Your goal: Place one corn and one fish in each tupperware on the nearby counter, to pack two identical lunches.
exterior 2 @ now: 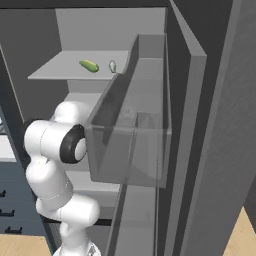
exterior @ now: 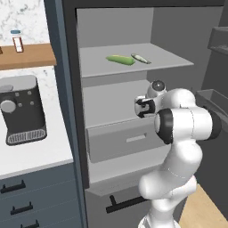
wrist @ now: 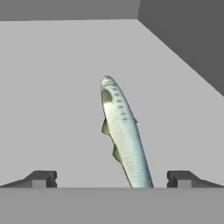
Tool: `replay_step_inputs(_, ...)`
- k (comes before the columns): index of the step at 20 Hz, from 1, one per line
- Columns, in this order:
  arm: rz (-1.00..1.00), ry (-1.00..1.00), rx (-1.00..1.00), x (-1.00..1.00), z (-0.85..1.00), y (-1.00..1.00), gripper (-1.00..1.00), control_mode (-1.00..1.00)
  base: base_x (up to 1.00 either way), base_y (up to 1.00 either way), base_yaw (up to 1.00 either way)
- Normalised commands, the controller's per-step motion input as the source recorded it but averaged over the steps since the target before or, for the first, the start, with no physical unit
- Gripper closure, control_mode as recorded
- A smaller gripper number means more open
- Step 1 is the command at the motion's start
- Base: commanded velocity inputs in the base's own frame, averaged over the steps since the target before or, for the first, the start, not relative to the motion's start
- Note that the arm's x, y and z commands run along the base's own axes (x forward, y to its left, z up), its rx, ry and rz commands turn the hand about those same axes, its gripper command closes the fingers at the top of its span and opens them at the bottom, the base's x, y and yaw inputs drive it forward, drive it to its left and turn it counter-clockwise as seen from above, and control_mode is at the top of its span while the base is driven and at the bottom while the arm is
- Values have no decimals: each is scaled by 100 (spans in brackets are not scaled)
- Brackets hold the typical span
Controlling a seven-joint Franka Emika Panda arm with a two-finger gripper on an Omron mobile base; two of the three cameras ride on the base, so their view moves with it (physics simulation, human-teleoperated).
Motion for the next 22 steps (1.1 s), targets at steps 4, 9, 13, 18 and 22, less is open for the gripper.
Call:
replay_step_inputs(4, 0, 0, 0, 59, -27, -16, -100, -100, 0, 0, 0)
replay_step_inputs(9, 0, 2, 0, 53, -34, -19, -100, -100, 0, 0, 0)
replay_step_inputs(13, 0, 5, 0, 46, -31, -26, 100, -100, 0, 0, 0)
replay_step_inputs(18, 0, 7, 0, -11, -50, -9, 100, -100, 0, 0, 0)
replay_step_inputs(22, 0, 2, 0, -100, -81, 4, 100, -100, 0, 0, 0)
